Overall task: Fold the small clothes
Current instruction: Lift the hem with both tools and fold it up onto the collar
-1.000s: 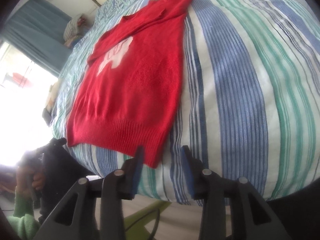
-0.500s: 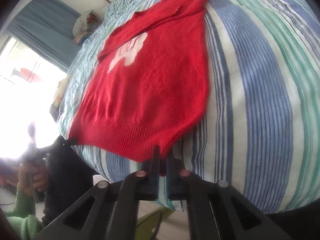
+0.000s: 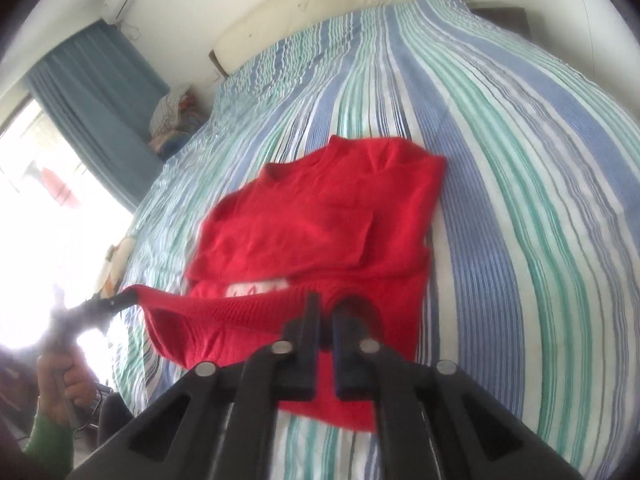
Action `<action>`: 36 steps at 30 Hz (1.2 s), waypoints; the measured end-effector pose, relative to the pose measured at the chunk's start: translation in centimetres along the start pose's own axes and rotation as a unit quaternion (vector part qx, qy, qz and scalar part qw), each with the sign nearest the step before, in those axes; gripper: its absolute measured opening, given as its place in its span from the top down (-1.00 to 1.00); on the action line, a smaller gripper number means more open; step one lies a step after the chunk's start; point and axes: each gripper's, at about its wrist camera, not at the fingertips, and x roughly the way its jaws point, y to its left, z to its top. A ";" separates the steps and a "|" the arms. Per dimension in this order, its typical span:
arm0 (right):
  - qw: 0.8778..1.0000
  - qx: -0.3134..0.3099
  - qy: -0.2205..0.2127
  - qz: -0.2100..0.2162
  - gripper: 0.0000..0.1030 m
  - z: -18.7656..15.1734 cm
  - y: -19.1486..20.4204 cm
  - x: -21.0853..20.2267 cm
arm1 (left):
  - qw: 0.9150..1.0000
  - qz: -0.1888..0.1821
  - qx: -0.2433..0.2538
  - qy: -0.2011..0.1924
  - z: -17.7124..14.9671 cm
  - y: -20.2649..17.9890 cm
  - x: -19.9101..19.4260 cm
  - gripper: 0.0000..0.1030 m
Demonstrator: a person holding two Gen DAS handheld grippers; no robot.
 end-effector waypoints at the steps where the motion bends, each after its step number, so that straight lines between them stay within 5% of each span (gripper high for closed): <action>1: 1.000 0.004 -0.003 0.001 0.91 1.9 -0.3 1.1 | 1.000 0.005 -0.003 -0.001 1.6 0.1 1.1 0.97; 8: 0.998 0.064 0.025 -0.007 0.91 11.2 -3.8 9.5 | 0.999 0.039 -0.015 0.020 8.3 0.5 8.2 0.97; 18: 0.993 0.102 0.050 -0.007 0.91 15.0 -7.0 16.1 | 0.996 0.064 -0.022 0.053 10.9 1.6 14.0 0.92; 21: 0.990 0.128 0.055 0.009 0.90 15.0 -8.0 17.1 | 0.996 0.059 -0.044 0.051 11.5 2.4 14.5 0.58; 23: 0.986 0.156 0.053 0.026 0.78 14.9 -8.8 17.5 | 0.996 0.066 -0.058 0.034 12.2 3.1 13.8 -0.11; 25: 0.983 0.172 0.044 0.038 0.70 14.9 -9.2 17.3 | 0.995 0.075 -0.061 0.007 12.4 3.5 12.2 -0.35; 27: 0.984 0.172 0.031 0.039 0.50 15.1 -9.2 16.6 | 0.995 0.086 -0.055 -0.004 12.6 3.9 10.9 -0.36; 29: 0.987 0.157 0.018 0.019 0.05 15.6 -9.0 15.6 | 0.995 0.093 -0.045 -0.013 12.3 4.0 9.7 -0.36; 33: 0.997 0.076 0.000 -0.029 0.05 16.5 -7.1 13.2 | 0.998 0.061 -0.001 -0.023 9.9 2.5 7.6 -0.43; 36: 1.000 -0.002 0.004 0.002 0.05 15.8 -3.7 11.5 | 0.999 0.010 0.049 0.003 5.7 0.8 7.5 -0.51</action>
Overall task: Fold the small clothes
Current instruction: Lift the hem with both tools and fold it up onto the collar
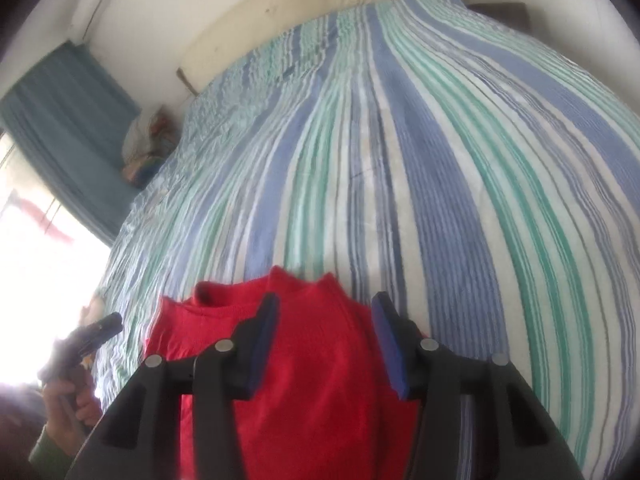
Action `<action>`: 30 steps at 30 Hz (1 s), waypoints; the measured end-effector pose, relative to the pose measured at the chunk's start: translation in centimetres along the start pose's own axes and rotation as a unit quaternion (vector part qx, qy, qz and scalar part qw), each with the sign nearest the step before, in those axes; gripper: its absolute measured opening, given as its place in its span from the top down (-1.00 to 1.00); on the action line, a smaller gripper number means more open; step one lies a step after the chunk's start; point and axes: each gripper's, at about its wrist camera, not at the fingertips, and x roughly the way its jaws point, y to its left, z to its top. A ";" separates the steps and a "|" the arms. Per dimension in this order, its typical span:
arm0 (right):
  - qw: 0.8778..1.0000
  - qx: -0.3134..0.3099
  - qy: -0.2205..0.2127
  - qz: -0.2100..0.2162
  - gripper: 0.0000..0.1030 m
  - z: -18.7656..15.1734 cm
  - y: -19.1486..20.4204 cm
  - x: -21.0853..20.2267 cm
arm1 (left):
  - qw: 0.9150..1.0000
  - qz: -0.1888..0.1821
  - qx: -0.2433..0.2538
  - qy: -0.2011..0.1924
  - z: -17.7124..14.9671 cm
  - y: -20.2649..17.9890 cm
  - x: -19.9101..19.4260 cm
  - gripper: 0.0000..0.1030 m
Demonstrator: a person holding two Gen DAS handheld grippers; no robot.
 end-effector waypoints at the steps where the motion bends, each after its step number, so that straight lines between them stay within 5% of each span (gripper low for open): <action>1: 0.999 -0.032 0.010 0.019 0.05 -0.8 1.4 -0.4 | 1.000 -0.001 0.018 0.009 -1.4 -0.6 0.3 -0.52; 5: 0.980 -0.180 0.080 0.041 0.02 -7.2 5.8 -0.4 | 0.995 0.060 0.062 0.056 -6.2 0.0 2.8 -0.54; 9: 0.952 -0.261 0.147 -0.069 0.02 -13.2 3.2 1.7 | 0.998 0.057 0.011 0.036 -6.2 2.3 1.1 -0.53; 14: 0.965 -0.235 0.096 -0.057 0.02 -13.0 3.3 -3.1 | 0.999 0.027 0.016 -0.009 -6.6 1.8 -3.4 -0.66; 19: 0.962 -0.251 0.105 -0.010 0.02 -15.3 5.4 -4.5 | 0.993 0.104 0.026 0.044 -9.7 3.1 -0.6 -0.70; 22: 0.959 -0.236 0.146 -0.055 0.02 -17.8 2.7 -2.3 | 0.990 0.135 0.027 0.035 -11.7 3.9 -1.4 -0.69; 30: 0.973 -0.210 0.081 -0.057 0.01 -19.1 3.0 -8.0 | 0.991 0.117 0.058 -0.004 -15.9 -0.5 -5.5 -0.72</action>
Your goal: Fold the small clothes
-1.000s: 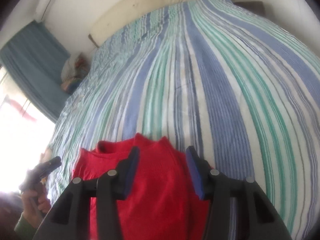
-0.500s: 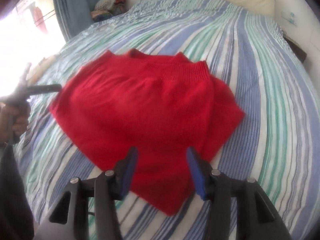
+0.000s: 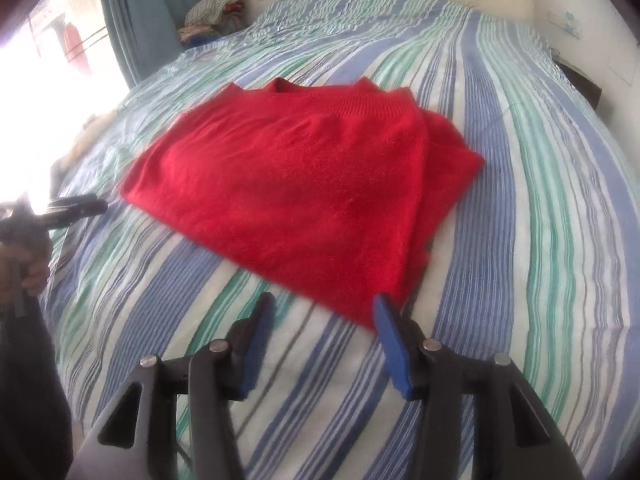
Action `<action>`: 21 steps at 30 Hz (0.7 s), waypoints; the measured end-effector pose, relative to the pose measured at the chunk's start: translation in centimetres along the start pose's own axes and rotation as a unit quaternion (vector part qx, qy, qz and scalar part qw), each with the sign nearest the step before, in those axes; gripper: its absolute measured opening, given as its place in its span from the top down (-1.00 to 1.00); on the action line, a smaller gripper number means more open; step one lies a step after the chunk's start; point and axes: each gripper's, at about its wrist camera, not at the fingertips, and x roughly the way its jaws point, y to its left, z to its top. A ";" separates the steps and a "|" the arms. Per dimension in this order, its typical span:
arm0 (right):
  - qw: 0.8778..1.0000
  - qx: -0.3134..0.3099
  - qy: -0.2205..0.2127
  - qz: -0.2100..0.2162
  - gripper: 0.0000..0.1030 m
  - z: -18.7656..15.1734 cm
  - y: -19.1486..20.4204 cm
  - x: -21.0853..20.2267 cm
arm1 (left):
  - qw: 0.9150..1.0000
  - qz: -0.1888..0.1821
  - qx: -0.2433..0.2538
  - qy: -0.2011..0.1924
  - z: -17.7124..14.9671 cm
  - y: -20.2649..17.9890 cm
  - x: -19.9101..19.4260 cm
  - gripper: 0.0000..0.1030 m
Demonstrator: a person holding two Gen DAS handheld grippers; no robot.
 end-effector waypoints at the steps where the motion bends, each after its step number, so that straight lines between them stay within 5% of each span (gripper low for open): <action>1: 1.000 0.011 -0.005 0.001 0.01 -0.1 -0.2 -0.4 | 1.000 0.001 0.005 -0.002 -0.6 -0.6 0.0 -0.73; 10: 0.980 0.194 -0.013 0.029 -0.20 1.2 -7.7 0.0 | 1.000 -0.001 -0.001 -0.010 -5.4 -2.7 -0.6 -0.73; 21: 0.936 0.327 0.020 0.128 -0.35 5.1 -13.7 4.9 | 0.991 -0.043 0.120 -0.040 -4.9 -10.0 -2.4 -0.73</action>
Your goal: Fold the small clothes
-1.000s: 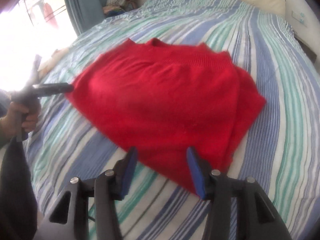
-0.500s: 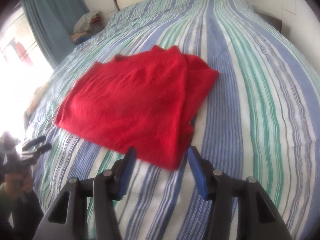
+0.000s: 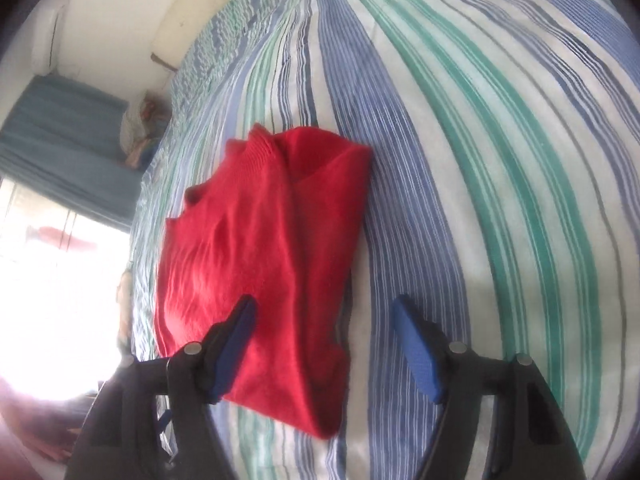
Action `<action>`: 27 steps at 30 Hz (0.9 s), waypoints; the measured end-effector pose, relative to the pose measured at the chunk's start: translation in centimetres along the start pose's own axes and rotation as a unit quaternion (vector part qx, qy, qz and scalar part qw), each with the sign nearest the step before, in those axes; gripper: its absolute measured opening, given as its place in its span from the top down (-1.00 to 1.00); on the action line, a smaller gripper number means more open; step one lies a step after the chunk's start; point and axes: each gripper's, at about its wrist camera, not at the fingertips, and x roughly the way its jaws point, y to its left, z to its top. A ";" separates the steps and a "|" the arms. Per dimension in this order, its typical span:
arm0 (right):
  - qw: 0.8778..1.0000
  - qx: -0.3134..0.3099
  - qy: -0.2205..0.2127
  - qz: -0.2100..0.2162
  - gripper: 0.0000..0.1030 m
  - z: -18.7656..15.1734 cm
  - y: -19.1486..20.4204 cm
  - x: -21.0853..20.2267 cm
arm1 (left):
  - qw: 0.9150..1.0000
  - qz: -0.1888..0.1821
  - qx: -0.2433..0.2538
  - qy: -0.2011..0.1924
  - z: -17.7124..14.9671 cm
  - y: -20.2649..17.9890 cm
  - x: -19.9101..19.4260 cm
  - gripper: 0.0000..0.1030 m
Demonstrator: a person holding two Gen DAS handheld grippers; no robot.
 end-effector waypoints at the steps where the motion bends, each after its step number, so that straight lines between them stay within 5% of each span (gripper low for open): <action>1: 1.000 0.003 0.000 0.006 -0.35 0.4 -0.1 0.3 | 1.000 -0.009 0.011 -0.005 0.8 -1.0 0.2 -0.73; 5: 0.999 0.005 0.022 0.036 -0.35 1.7 -0.2 1.4 | 0.997 -0.043 0.060 -0.012 4.6 -5.7 3.2 -0.72; 8: 0.996 -0.008 0.057 0.062 -0.35 2.0 -0.2 1.6 | 0.992 -0.046 0.114 0.001 7.1 -9.4 6.5 -0.41; 11: 0.992 -0.058 0.086 0.070 -0.35 1.8 -0.1 0.4 | 0.987 -0.055 0.152 0.005 9.2 -12.7 8.7 -0.35; 14: 0.992 -0.050 0.094 0.072 -0.35 1.7 -1.8 -1.2 | 0.973 -0.052 0.226 0.004 9.6 -17.1 10.3 -0.38; 17: 0.991 -0.022 0.090 0.094 -0.35 2.6 -3.0 -1.6 | 0.959 -0.011 0.284 -0.017 9.1 -20.0 11.3 -0.44; 19: 0.992 -0.014 0.082 0.092 -0.35 3.6 -3.1 -0.8 | 0.968 -0.023 0.249 -0.012 9.7 -19.6 11.7 -0.23; 20: 0.993 -0.011 0.079 0.088 -0.35 4.2 -3.2 -0.2 | 0.975 -0.028 0.218 -0.009 10.1 -18.9 11.7 0.02; 21: 0.993 -0.011 0.077 0.083 -0.35 4.8 -3.2 0.6 | 0.981 -0.022 0.194 -0.006 10.6 -18.2 11.8 0.59; 22: 0.994 -0.008 0.077 0.081 -0.35 5.4 -3.1 1.5 | 0.985 -0.025 0.173 -0.004 10.9 -17.5 11.8 0.76; 27: 0.991 -0.014 0.078 0.105 -0.34 7.8 -0.5 5.6 | 0.990 -0.068 0.122 -0.020 11.2 -15.9 10.3 0.80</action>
